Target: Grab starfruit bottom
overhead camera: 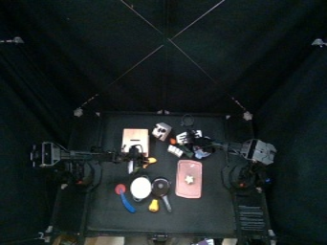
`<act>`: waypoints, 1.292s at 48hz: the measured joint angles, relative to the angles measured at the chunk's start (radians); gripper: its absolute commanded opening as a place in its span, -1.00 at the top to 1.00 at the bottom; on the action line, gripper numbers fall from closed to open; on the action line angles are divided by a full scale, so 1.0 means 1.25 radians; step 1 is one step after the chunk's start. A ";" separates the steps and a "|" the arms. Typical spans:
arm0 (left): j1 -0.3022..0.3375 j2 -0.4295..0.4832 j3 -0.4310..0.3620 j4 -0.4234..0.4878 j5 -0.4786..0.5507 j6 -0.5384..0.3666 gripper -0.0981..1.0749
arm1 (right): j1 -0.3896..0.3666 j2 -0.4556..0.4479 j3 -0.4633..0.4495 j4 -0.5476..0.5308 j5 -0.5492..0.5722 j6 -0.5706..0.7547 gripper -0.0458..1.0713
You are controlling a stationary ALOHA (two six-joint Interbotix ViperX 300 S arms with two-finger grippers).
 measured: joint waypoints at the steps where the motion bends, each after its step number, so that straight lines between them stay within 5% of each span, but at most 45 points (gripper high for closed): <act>1: 0.000 0.000 0.000 0.000 0.000 0.000 -0.22 | 0.004 -0.006 0.001 0.001 0.001 0.000 -0.78; 10: 0.000 0.000 0.002 0.000 0.000 0.000 -0.22 | 0.075 -0.082 0.016 0.025 0.047 0.000 -0.78; 35: -0.001 -0.010 0.021 0.000 0.000 0.002 -0.22 | 0.448 -0.250 0.158 0.109 0.129 0.004 -0.76; 50: -0.004 -0.072 0.067 0.052 0.000 0.002 -0.22 | 0.566 -0.243 0.217 0.134 0.124 0.001 -0.76; 62: -0.004 -0.107 0.088 0.049 0.000 0.002 -0.22 | 0.594 -0.188 0.215 0.137 0.065 0.000 -0.78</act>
